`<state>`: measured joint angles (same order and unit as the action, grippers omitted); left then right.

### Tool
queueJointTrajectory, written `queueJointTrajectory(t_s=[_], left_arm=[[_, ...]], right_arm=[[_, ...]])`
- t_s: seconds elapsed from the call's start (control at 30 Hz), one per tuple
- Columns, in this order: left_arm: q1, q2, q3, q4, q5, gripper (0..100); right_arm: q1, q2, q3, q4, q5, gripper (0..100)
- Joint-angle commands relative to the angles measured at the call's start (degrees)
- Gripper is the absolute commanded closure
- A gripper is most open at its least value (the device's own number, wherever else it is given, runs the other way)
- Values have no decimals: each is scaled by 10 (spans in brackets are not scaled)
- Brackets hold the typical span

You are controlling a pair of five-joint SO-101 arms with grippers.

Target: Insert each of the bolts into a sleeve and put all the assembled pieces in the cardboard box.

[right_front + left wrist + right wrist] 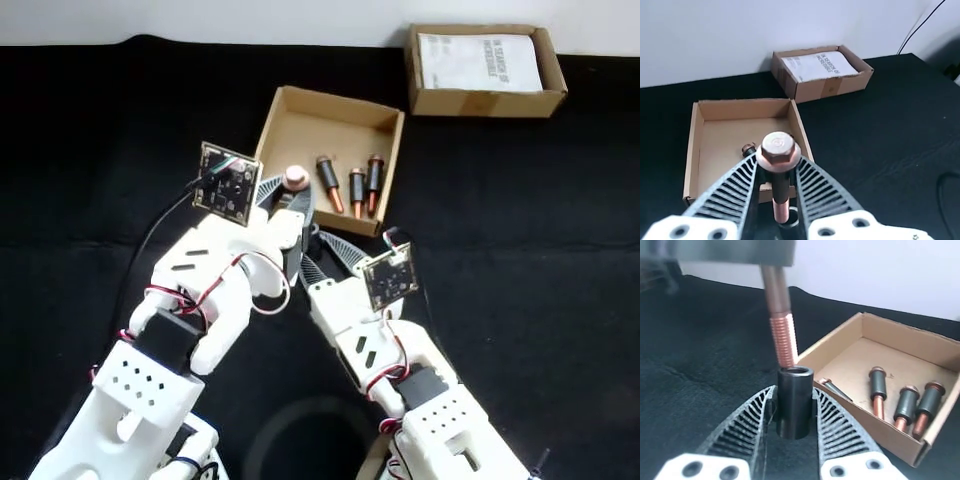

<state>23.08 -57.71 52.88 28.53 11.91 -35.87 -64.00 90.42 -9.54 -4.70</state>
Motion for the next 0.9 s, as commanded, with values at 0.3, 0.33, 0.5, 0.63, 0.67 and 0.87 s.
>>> queueJointTrajectory(t_s=[0.3, 0.33, 0.5, 0.63, 0.67, 0.87], left_arm=[[-1, -13, -3, -13, 3, 992], [-1, -13, -3, -14, 3, 992], [-1, -11, -25, -13, 3, 992], [-1, -11, -37, -12, 3, 992], [-1, -10, -37, -12, 3, 992], [5, -10, -36, 4, 4, 992]], right_arm=[[1, -15, -16, -16, 4, 991], [0, -15, -16, -16, 4, 991], [-7, -15, -16, -15, 4, 991], [-7, -15, -16, -15, 4, 991], [-7, -15, -16, -15, 4, 991], [-13, -15, -16, -15, 4, 991]])
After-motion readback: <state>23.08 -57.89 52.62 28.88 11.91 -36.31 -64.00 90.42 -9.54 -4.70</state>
